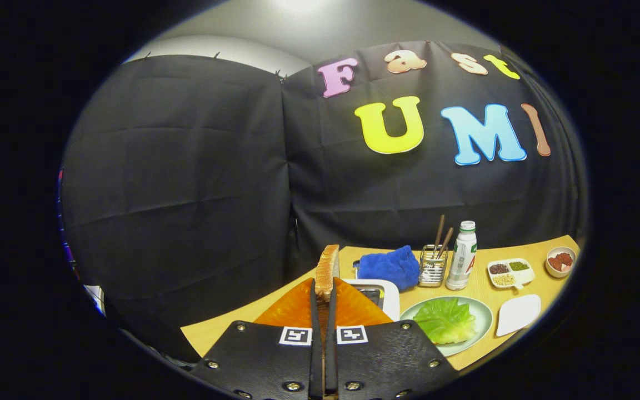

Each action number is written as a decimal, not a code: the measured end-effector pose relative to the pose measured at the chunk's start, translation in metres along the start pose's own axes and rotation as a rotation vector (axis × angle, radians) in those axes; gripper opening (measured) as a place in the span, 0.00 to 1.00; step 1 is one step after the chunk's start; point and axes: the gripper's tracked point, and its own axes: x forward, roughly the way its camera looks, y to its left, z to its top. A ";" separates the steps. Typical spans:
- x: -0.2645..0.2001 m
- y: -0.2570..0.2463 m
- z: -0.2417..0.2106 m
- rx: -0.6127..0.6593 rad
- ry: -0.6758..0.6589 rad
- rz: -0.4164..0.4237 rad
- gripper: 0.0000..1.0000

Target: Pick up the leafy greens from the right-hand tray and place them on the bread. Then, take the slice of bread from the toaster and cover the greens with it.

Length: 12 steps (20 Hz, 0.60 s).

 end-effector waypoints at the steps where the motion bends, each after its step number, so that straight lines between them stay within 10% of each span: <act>1: -0.003 -0.003 0.010 0.004 -0.014 0.000 0.02; 12: -0.044 -0.133 0.028 0.001 -0.034 -0.198 0.02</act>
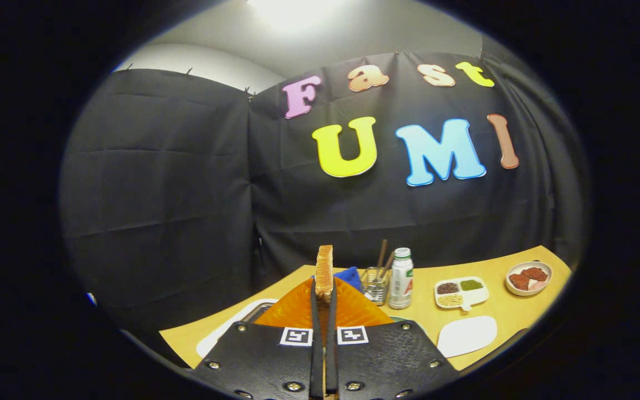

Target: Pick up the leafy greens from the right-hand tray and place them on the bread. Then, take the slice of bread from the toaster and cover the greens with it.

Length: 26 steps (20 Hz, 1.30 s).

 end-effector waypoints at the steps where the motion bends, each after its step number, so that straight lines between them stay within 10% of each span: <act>1: 0.001 -0.011 -0.006 0.007 0.009 -0.015 0.02; 19: 0.063 -0.036 -0.130 0.132 0.178 -0.015 0.02; 26: 0.058 -0.091 -0.161 0.085 0.286 -0.153 0.17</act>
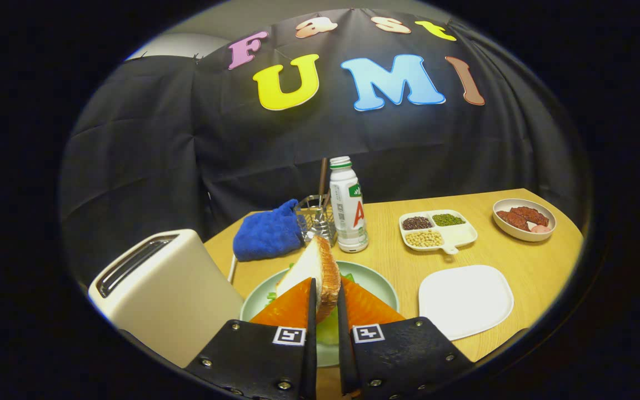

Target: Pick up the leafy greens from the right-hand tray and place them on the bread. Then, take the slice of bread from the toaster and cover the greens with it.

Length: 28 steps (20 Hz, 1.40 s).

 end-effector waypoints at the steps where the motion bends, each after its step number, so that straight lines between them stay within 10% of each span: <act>1: 0.001 -0.006 -0.004 -0.014 0.017 -0.011 0.26; 7: -0.011 -0.039 0.000 -0.047 -0.001 -0.073 0.51; 28: -0.203 -0.325 0.081 -0.172 -0.360 -0.125 0.51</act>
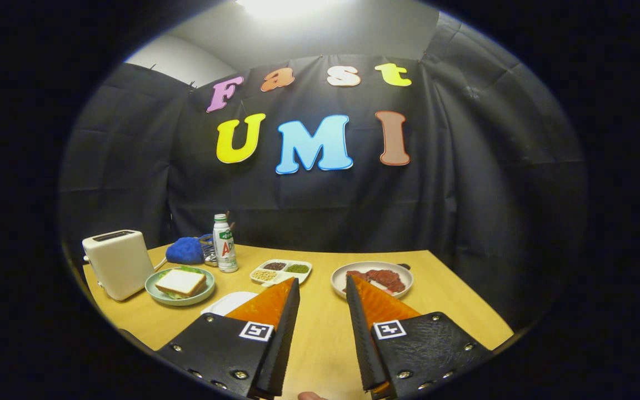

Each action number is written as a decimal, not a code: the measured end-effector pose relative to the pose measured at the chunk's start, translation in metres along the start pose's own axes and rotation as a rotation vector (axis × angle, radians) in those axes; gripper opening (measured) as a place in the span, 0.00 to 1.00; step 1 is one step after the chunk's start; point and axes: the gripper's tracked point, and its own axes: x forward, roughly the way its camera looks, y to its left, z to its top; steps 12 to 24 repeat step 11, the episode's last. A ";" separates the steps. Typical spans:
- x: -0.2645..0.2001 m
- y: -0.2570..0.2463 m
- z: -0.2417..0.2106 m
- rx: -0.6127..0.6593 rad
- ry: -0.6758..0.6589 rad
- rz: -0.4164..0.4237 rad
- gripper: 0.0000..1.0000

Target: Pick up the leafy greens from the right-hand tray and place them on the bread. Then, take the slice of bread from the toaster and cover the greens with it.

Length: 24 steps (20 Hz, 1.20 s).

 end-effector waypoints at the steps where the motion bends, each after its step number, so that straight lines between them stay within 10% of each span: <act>1: -0.004 -0.017 0.003 -0.026 -0.025 -0.012 0.51; 11: -0.002 -0.184 -0.028 0.010 -0.023 -0.097 0.51; 24: -0.002 -0.184 -0.028 0.010 -0.023 -0.097 0.51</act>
